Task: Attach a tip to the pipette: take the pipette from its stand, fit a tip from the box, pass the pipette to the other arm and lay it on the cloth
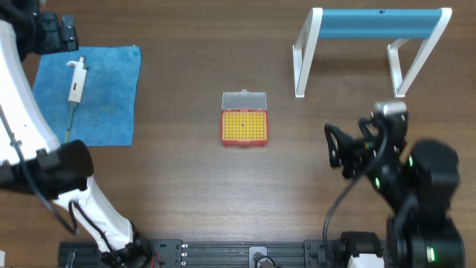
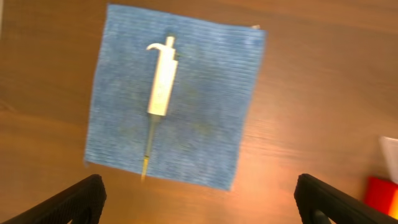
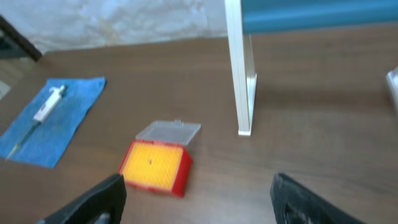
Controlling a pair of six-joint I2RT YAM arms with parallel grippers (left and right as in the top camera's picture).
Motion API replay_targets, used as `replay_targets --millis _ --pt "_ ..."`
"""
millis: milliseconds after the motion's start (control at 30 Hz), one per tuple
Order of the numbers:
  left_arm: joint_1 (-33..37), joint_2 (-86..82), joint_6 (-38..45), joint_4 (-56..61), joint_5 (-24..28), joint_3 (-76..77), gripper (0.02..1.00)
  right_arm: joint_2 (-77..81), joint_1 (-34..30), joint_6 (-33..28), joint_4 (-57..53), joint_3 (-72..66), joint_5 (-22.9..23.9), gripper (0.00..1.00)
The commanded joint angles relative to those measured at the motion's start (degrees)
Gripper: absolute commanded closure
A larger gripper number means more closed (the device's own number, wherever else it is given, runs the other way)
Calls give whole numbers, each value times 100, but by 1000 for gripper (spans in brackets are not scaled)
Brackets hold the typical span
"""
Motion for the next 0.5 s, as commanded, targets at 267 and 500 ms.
replay_targets --millis 267,500 --pt "24 -7217 -308 195 1283 -5877 31 -3062 9 -538 -1357 -1248 254 237" --pt "24 -8332 -393 566 2374 -6343 29 -3064 9 -535 -2081 -1248 251 237"
